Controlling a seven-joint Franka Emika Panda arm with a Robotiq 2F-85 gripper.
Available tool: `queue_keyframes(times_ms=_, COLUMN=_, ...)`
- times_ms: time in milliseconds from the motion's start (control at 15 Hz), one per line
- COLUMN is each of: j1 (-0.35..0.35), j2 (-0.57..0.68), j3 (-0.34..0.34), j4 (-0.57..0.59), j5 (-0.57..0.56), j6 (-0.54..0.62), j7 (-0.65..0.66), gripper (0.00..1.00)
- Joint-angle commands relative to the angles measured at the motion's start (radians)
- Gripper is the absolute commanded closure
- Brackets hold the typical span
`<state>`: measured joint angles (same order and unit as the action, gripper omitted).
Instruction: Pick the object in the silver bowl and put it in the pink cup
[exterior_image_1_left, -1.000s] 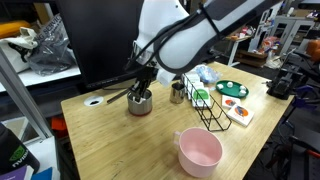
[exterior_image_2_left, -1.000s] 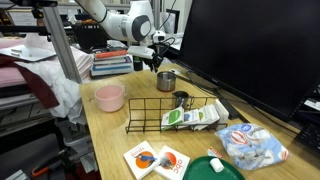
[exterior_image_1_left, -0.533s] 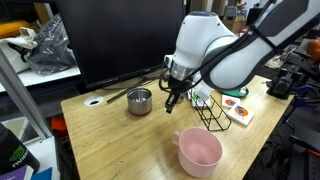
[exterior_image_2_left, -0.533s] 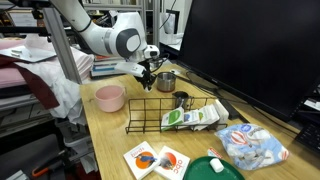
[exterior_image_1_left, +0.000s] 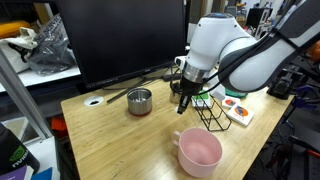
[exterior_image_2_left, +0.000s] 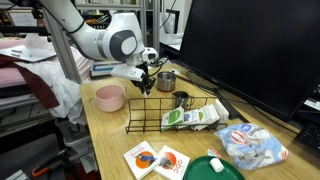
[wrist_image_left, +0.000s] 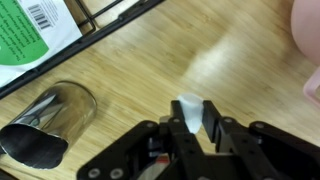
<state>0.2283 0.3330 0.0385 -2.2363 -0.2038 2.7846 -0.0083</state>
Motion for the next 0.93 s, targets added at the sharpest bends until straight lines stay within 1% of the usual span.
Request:
queue_keyframes(times_ms=0, j1=-0.013, j2=-0.001, j3=0.013, j4=0.0, j5=-0.006, j6=-0.003, j7=0.001, gripper=0.74)
queue_keyframes(times_ms=400, j1=-0.013, j2=-0.001, j3=0.013, j4=-0.001, j5=-0.006, j6=-0.002, j7=0.0, gripper=0.74)
queue_keyframes(times_ms=467, j1=-0.013, j2=-0.001, j3=0.013, j4=-0.001, j5=-0.006, j6=-0.002, j7=0.0, gripper=0.94)
queue_keyframes(times_ms=667, j1=0.001, j2=-0.043, j3=0.01, j4=-0.033, j5=-0.025, j6=-0.005, j7=0.008, gripper=0.94)
queue_keyframes(times_ms=867, j1=0.009, j2=-0.108, j3=0.018, j4=-0.085, j5=-0.041, j6=0.021, j7=0.012, gripper=0.94)
